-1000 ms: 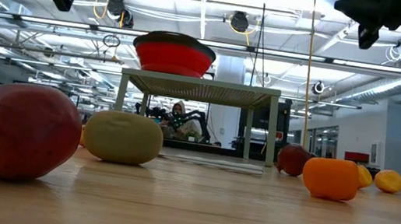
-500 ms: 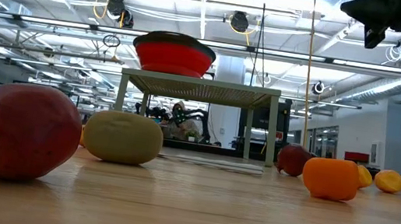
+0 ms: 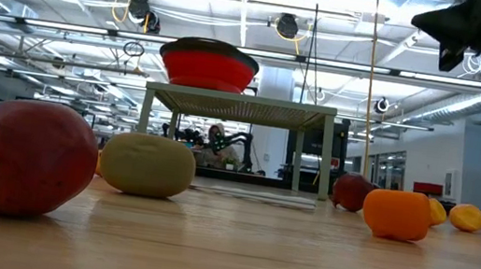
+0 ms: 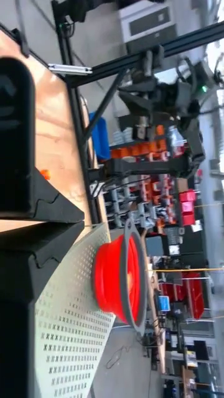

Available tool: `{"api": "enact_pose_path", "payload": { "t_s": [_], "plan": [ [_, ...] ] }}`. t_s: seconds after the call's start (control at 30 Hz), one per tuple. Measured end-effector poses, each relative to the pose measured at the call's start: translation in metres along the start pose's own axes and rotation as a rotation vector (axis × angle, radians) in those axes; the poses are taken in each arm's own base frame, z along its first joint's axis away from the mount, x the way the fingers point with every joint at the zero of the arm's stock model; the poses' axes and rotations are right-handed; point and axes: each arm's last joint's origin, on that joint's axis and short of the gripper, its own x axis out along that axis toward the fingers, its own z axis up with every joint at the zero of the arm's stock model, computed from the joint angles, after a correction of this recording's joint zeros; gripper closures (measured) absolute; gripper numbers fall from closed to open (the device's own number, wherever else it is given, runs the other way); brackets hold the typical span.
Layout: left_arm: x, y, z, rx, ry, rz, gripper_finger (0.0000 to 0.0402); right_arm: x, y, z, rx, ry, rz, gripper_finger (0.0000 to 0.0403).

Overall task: Pick & Place Fruit
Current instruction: Put the kiwi into the red strainer bowl

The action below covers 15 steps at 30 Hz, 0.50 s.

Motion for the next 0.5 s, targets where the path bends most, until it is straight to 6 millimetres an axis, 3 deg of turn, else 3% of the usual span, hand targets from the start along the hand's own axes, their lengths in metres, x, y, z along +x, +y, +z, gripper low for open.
{"api": "enact_pose_path", "payload": {
  "t_s": [0.27, 0.5],
  "plan": [
    [0.04, -0.034, 0.007, -0.006, 0.142, 0.082, 0.038, -0.004, -0.003, -0.019, 0.016, -0.078, 0.016, 0.0402],
    [0.076, -0.044, -0.003, 0.033, 0.338, 0.075, 0.038, -0.007, -0.001, -0.023, 0.011, -0.081, 0.066, 0.0403]
  ]
}}
